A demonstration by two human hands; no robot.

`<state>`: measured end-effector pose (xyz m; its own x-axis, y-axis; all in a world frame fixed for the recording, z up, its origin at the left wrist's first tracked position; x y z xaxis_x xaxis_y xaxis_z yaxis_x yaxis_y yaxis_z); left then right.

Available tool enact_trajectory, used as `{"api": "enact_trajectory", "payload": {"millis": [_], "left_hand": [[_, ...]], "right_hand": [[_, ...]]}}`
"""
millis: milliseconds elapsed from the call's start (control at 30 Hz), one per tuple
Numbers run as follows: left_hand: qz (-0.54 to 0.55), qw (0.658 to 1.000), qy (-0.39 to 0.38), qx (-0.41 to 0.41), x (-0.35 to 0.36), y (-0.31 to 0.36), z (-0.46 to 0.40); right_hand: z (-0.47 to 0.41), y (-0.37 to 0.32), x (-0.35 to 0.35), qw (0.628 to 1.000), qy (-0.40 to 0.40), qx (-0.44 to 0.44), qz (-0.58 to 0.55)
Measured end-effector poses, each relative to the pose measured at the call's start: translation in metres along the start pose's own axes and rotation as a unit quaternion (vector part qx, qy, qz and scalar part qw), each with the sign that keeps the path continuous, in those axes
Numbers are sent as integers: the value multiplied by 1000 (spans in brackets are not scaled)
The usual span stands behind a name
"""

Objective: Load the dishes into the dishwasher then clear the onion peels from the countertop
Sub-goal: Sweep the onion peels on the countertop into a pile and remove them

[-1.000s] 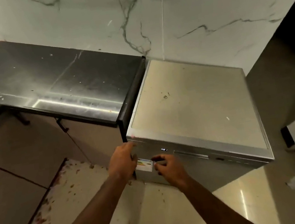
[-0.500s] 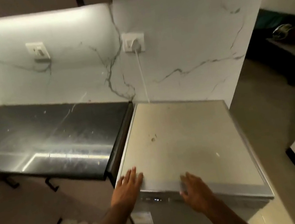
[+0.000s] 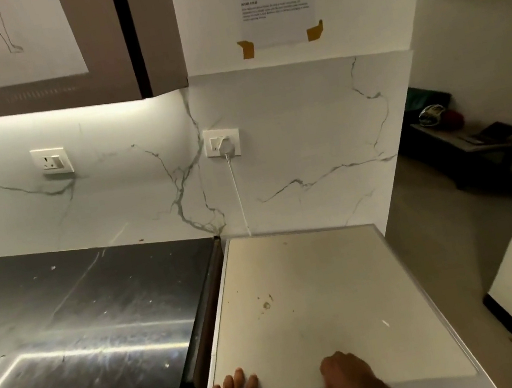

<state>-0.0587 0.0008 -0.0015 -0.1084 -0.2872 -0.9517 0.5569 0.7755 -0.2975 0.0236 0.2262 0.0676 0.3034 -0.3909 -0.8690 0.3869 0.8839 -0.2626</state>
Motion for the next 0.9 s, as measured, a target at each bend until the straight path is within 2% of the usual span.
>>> {"api": "enact_trajectory", "payload": {"millis": [333, 533, 900], "left_hand": [[-35, 999, -19, 37, 1, 7, 14], [-14, 994, -80, 75, 7, 13, 20], [-76, 991, -33, 108, 5, 18, 23]], "right_hand": [[13, -2, 12, 1000, 14, 1, 4], [14, 4, 16, 1000, 6, 12, 4], [16, 5, 18, 1000, 6, 10, 8]]}}
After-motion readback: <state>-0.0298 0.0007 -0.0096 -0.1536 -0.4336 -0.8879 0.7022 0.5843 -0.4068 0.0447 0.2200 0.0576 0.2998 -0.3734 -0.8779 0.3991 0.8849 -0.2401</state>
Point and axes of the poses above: each hand's wrist, its own z-axis away from the middle knuckle, its own x-axis out of the palm, y = z × x, the point moved 9 cm from there along -z, towards the middle knuckle, and after that the axes turned 12 degrees about -z, right-handed, at the moved point
